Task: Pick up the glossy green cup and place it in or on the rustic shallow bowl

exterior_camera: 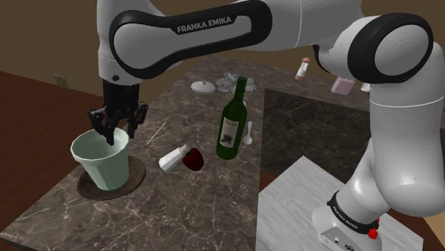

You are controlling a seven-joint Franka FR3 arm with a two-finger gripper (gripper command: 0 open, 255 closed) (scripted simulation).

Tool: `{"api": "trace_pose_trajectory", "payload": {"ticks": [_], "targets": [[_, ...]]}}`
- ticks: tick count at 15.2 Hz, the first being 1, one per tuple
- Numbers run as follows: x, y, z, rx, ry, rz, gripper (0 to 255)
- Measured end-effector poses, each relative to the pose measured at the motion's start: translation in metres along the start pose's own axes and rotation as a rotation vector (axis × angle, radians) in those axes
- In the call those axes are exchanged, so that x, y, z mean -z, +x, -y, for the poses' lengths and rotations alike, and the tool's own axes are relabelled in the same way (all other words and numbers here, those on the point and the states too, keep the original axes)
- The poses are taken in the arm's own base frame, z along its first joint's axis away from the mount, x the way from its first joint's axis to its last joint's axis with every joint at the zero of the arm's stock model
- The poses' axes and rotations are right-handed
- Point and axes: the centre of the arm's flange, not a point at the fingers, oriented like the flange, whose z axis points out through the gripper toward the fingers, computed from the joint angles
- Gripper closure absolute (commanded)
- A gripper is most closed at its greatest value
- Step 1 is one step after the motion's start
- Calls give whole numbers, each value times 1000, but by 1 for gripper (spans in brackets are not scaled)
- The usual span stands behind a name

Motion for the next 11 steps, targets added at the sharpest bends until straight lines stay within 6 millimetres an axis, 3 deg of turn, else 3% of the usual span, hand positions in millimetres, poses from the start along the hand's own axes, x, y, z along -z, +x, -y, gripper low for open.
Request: {"api": "trace_pose_trajectory", "payload": {"ticks": [5,9,11], "targets": [[0,0,0,0,0,-1,0],[39,-1,-1,0,0,-1,0],[48,1,0,0,1,-1,0]]}}
